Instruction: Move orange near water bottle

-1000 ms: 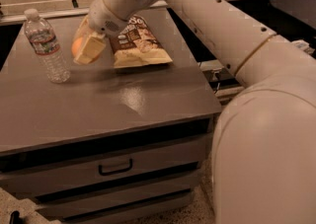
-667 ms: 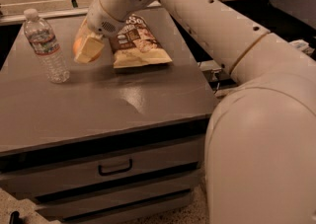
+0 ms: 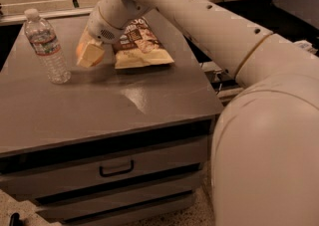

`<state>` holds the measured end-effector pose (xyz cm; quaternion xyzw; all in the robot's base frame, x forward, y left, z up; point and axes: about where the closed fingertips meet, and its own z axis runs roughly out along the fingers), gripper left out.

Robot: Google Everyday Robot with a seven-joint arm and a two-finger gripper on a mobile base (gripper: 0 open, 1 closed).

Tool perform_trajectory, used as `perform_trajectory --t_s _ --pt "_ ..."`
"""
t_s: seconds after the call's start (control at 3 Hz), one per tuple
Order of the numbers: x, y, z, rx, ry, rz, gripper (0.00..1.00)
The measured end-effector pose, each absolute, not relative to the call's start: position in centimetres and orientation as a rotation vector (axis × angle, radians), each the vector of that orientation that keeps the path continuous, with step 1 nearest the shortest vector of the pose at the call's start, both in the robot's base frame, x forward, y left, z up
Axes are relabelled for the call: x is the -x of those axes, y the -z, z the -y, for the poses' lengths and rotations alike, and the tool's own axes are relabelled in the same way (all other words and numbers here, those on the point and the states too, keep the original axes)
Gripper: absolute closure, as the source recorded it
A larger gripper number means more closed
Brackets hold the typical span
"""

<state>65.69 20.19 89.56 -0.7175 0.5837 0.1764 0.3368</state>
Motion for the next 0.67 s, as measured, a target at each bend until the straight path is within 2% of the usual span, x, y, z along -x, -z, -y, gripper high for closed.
perform_trajectory --t_s 0.33,0.67 --pt "-65.8 -88.1 -21.1 1.886 -0.473 -1.515 1.00" --pt "-66.0 -86.8 -21.8 1.897 -0.492 -1.514 0.88"
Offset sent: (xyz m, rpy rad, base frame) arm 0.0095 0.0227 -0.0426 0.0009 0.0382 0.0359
